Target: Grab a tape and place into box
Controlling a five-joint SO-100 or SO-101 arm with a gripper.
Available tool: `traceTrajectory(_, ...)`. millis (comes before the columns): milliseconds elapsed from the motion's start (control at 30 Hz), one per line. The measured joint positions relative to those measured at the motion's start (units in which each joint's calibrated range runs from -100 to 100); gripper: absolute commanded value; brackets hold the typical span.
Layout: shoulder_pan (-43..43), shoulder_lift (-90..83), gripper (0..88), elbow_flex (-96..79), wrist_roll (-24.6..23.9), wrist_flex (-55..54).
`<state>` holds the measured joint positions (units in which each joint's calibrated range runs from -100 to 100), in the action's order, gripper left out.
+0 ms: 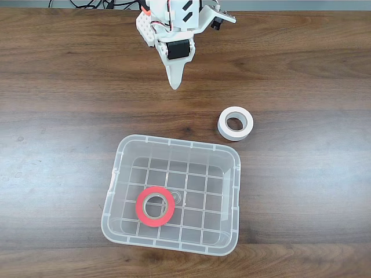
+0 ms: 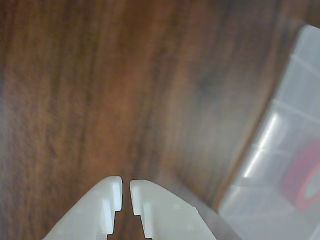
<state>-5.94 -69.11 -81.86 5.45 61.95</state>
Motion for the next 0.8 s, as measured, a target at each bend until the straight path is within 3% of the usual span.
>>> traceTrajectory(433,4.2,-16.5,1.0,-13.3,-1.4,-1.1)
traceTrajectory(800,4.3,-29.0,1.2,-15.1,-2.1,6.6)
